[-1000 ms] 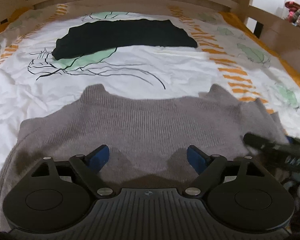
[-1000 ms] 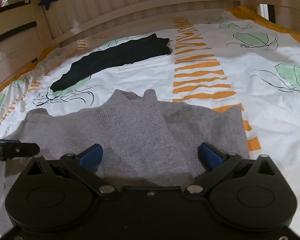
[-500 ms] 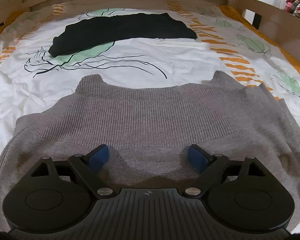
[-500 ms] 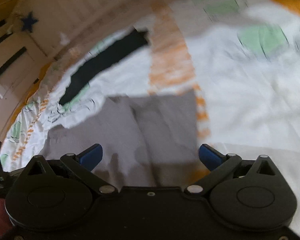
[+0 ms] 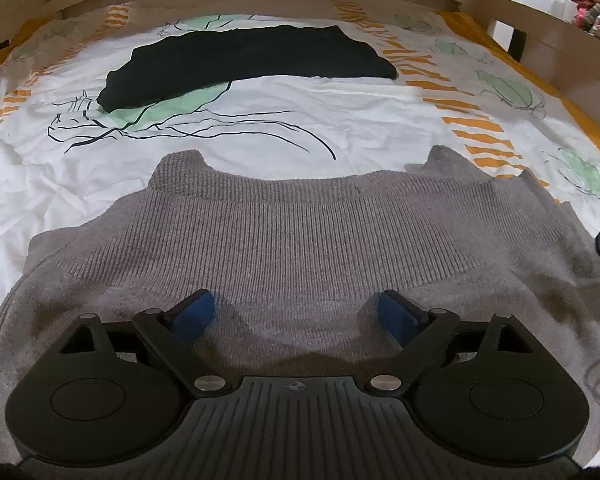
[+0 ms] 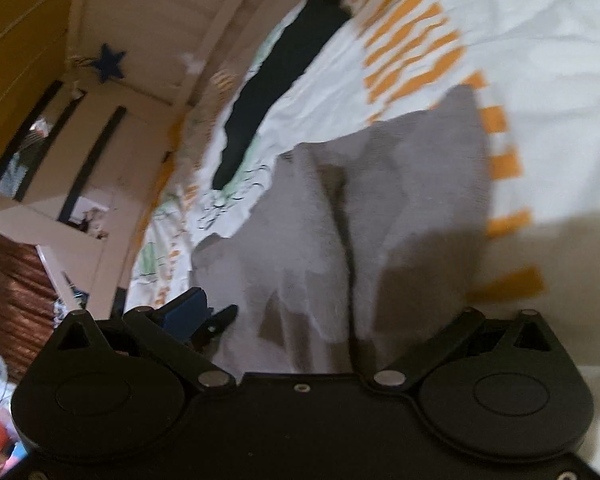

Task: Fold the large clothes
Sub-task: 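Grasp the sweater side with the right tool and fold it over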

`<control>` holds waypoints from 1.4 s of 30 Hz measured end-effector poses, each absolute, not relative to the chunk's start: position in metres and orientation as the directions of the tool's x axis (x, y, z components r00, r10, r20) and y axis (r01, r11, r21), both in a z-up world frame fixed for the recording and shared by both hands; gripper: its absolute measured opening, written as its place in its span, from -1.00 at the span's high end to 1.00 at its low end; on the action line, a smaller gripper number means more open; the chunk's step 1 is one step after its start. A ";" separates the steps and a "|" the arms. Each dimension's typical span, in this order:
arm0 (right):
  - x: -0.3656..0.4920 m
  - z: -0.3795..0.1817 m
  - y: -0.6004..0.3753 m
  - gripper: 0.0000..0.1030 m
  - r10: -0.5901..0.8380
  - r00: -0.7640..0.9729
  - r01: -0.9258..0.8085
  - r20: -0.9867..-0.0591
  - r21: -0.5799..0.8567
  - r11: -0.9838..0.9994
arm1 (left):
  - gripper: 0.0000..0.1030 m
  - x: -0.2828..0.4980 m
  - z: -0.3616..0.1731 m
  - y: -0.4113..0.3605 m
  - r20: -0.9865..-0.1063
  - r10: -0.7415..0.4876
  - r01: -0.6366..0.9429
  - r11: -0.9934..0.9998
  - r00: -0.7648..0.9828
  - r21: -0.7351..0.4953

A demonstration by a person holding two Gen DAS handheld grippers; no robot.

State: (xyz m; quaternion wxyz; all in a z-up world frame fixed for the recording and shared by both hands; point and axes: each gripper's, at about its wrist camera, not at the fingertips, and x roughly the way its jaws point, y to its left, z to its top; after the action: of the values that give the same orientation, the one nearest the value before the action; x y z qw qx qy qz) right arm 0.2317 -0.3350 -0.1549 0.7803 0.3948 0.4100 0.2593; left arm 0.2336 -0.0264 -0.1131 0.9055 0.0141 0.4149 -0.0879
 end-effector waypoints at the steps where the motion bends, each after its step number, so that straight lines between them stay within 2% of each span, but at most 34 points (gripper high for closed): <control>1: 0.234 -0.154 -0.332 -1.00 0.731 0.526 -0.096 -0.435 0.824 0.559 | -0.74 0.234 -0.112 -0.026 -0.754 -0.150 0.170 0.984 0.639 -0.052; 2: 0.235 -0.152 -0.327 -0.85 0.730 0.519 -0.112 -0.445 0.811 0.574 | -0.69 0.234 -0.110 -0.025 -0.754 -0.154 0.170 0.984 0.638 -0.057; 3: 0.235 -0.151 -0.325 -0.22 0.728 0.509 -0.126 -0.459 0.797 0.590 | -0.64 0.232 -0.106 -0.023 -0.753 -0.158 0.170 0.983 0.638 -0.063; 4: 0.236 -0.150 -0.320 0.08 0.718 0.492 -0.118 -0.493 0.779 0.616 | -0.54 0.229 -0.103 -0.021 -0.753 -0.164 0.171 0.983 0.637 -0.070; 5: 0.235 -0.150 -0.317 0.24 0.703 0.488 -0.110 -0.517 0.763 0.637 | -0.42 0.225 -0.099 -0.019 -0.753 -0.177 0.175 0.981 0.634 -0.083; 8: 0.228 -0.137 -0.308 0.25 0.659 0.509 -0.126 -0.554 0.709 0.694 | -0.29 0.207 -0.090 -0.009 -0.747 -0.236 0.201 0.970 0.621 -0.139; 10: 0.226 -0.123 -0.299 0.26 0.629 0.520 -0.134 -0.578 0.672 0.728 | -0.28 0.192 -0.085 -0.003 -0.737 -0.266 0.227 0.961 0.622 -0.156; 15: 0.222 -0.089 -0.280 0.26 0.585 0.531 -0.136 -0.613 0.619 0.773 | -0.26 0.181 -0.099 -0.003 -0.763 -0.266 0.274 0.954 0.590 -0.121; 20: 0.224 -0.049 -0.253 0.26 0.601 0.525 -0.154 -0.603 0.626 0.764 | -0.26 0.188 -0.107 -0.005 -0.763 -0.268 0.291 0.950 0.588 -0.110; 23: 0.227 -0.028 -0.227 0.26 0.613 0.502 -0.190 -0.611 0.613 0.767 | -0.24 0.185 -0.101 0.006 -0.753 -0.302 0.298 0.943 0.585 -0.147; 27: 0.241 -0.014 -0.179 0.26 0.642 0.448 -0.230 -0.622 0.614 0.755 | -0.24 0.175 -0.085 0.042 -0.725 -0.283 0.234 0.957 0.628 -0.171; 32: 0.258 -0.025 -0.111 0.26 0.672 0.355 -0.284 -0.650 0.610 0.740 | -0.24 0.157 -0.066 0.099 -0.678 -0.170 0.095 0.985 0.715 -0.146; 38: 0.270 -0.062 -0.037 0.24 0.669 0.267 -0.313 -0.694 0.594 0.741 | -0.24 0.144 -0.064 0.146 -0.682 -0.084 -0.029 0.988 0.726 -0.153; 41: 0.270 -0.079 -0.013 0.13 0.653 0.259 -0.327 -0.712 0.572 0.752 | -0.24 0.137 -0.064 0.157 -0.684 -0.077 -0.062 0.982 0.726 -0.176; 42: 0.268 -0.083 -0.011 0.02 0.657 0.262 -0.333 -0.707 0.573 0.749 | -0.24 0.135 -0.063 0.160 -0.682 -0.076 -0.068 0.981 0.727 -0.181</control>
State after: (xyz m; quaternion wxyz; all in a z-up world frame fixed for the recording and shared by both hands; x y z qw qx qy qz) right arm 0.2683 -0.0105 -0.0826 0.7788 0.1564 0.5178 0.3177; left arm 0.1348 0.1598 -0.0635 0.9243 -0.0972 0.3692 -0.0021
